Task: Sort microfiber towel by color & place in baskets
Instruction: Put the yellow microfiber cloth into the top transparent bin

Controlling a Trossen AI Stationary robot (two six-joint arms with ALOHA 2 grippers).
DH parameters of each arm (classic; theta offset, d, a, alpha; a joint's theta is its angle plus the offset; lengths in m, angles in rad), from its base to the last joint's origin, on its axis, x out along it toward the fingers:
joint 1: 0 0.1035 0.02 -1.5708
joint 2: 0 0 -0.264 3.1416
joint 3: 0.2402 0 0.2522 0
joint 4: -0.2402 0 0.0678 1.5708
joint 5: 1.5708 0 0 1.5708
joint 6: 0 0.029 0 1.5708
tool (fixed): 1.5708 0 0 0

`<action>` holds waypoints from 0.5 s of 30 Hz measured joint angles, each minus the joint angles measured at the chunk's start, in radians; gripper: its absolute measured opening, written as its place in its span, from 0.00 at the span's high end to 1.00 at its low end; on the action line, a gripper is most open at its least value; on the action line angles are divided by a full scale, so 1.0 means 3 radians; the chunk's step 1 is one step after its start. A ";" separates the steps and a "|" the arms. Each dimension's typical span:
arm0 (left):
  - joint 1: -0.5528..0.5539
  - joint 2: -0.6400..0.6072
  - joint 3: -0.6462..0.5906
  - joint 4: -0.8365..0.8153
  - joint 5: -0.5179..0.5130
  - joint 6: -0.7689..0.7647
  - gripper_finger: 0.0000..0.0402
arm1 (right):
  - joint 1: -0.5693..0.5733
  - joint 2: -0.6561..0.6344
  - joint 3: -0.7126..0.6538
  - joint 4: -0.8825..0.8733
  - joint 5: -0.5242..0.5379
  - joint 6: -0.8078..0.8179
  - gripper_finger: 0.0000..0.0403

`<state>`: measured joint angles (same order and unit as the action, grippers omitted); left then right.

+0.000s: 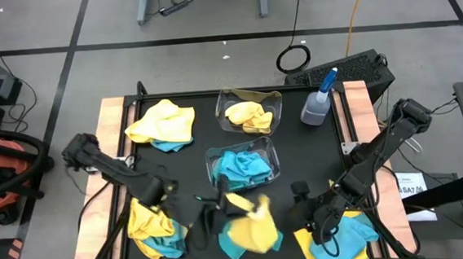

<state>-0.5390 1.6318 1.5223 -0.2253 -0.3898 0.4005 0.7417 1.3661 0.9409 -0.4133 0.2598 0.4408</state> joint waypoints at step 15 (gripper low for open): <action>0.0555 -0.0488 0.0000 0.0399 -0.0910 0.0968 1.00 | -0.0002 0.0078 -0.0001 0.0055 0.0334 -0.0013 0.51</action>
<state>-0.3724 1.4854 1.5223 -0.1055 -0.6629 0.6910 0.7410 1.3895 0.9407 -0.3969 0.3600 0.4370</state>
